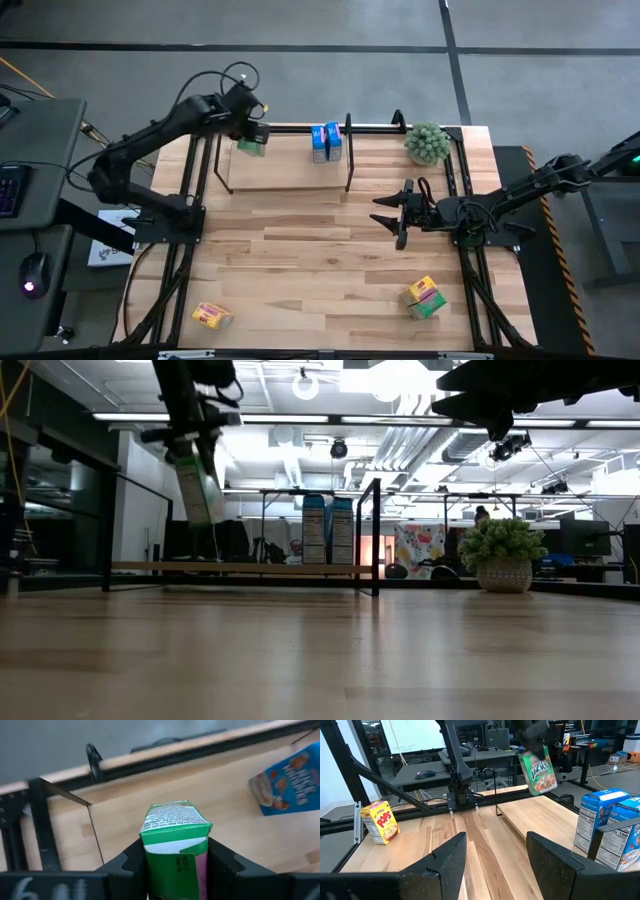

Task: Stack cereal on shelf
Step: Put the top green cereal box on the shelf

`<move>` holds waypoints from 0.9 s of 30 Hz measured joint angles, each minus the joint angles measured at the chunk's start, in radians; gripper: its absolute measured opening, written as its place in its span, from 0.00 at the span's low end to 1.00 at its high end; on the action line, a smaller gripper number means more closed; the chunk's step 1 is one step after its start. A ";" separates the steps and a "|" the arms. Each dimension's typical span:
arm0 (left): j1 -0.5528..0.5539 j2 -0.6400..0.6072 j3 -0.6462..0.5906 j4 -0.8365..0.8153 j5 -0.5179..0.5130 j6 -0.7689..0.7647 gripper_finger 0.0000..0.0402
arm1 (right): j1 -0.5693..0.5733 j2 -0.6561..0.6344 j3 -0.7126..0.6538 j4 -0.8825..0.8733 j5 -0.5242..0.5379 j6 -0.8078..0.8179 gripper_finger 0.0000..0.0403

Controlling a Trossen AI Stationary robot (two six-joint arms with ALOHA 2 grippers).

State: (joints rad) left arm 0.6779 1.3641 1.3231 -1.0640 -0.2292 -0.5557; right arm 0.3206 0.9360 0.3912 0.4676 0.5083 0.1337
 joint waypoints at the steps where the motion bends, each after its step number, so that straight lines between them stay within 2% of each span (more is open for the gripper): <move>1: 0.004 0.017 0.000 0.000 0.000 0.001 0.32 | 0.000 0.000 0.000 0.000 0.000 0.000 0.50; 5: 0.027 0.084 0.000 0.000 -0.045 -0.001 0.32 | 0.000 0.000 0.000 0.000 -0.001 0.000 0.50; 12: 0.071 0.158 0.000 -0.003 -0.058 -0.015 0.32 | 0.000 0.000 0.000 -0.001 -0.002 -0.002 0.50; 27: 0.122 0.172 0.000 -0.073 -0.105 -0.061 0.32 | 0.000 0.000 0.000 -0.015 -0.003 0.025 0.50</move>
State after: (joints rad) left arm 0.8001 1.5357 1.3231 -1.1366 -0.3340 -0.6164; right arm 0.3203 0.9360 0.3912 0.4530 0.5049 0.1588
